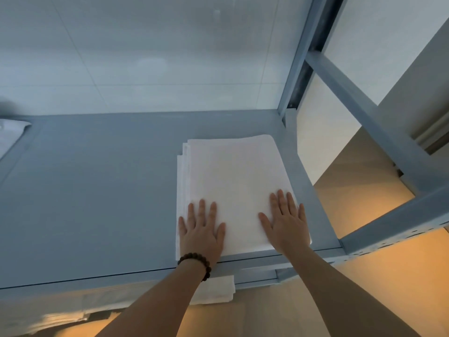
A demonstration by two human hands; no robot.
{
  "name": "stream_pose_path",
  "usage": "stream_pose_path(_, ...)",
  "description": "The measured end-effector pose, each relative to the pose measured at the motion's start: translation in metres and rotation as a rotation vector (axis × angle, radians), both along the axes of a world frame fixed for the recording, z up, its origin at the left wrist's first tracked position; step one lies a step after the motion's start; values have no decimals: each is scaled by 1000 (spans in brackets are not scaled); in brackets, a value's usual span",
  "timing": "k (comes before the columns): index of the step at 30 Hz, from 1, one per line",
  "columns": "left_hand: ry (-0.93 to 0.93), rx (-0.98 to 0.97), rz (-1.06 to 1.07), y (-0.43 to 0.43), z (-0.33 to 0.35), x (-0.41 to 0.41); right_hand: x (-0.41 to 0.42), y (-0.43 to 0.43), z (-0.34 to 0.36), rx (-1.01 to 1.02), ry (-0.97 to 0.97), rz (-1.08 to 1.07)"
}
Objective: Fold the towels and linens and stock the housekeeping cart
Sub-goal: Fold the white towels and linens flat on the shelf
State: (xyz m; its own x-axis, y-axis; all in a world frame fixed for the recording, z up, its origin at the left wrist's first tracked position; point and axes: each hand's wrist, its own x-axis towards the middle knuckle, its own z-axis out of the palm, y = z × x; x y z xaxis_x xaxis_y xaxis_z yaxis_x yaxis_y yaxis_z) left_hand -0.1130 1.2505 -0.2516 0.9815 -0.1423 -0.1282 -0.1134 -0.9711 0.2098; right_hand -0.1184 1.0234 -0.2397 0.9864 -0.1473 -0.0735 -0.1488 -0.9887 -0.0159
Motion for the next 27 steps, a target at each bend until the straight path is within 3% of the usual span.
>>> stream_pose_path(13,80,-14,-69,30,15,7,2,7,15,68,71,-20)
stream_pose_path(17,6,18,-17,73,38,-4,5,23,35,156,105,-25)
stream_pose_path(23,-83,57,147,134,73,-35,-13,102,70,271,-71,158)
stream_pose_path(27,-66,62,270,172,90,-61,-29,171,82,310,-52,332)
